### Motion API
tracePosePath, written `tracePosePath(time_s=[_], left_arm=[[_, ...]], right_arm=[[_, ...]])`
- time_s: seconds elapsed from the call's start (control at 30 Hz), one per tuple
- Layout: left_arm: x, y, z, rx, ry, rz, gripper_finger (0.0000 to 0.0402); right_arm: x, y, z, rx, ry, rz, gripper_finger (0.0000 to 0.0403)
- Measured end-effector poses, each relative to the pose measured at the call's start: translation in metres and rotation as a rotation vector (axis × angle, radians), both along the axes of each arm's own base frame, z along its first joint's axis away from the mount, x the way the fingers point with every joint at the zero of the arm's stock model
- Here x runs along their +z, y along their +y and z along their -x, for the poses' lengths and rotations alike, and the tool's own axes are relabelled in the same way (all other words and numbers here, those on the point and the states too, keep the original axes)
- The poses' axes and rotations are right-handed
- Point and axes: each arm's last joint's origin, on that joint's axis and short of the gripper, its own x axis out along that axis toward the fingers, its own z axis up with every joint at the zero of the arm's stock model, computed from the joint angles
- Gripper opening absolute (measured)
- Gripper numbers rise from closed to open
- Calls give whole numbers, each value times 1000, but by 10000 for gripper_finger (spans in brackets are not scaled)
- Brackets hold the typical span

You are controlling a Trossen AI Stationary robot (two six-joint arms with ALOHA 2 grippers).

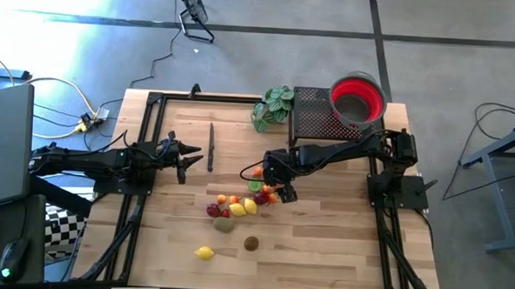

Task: Pick & Place Fruit
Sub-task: Put the orange pear into the red strainer bowl

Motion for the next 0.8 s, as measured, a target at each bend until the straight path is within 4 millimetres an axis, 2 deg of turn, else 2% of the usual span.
tracePosePath(time_s=[0.4,0.67,0.8], left_arm=[[0,0,0,0,0,0,127],[0,0,0,-1,1,0,127],[-1,0,0,-3,4,1,127]], right_arm=[[0,-1,1,-84,16,-32,268],[-19,-1,-2,-105,70,-17,268],[-19,-1,-5,-103,46,-20,268]])
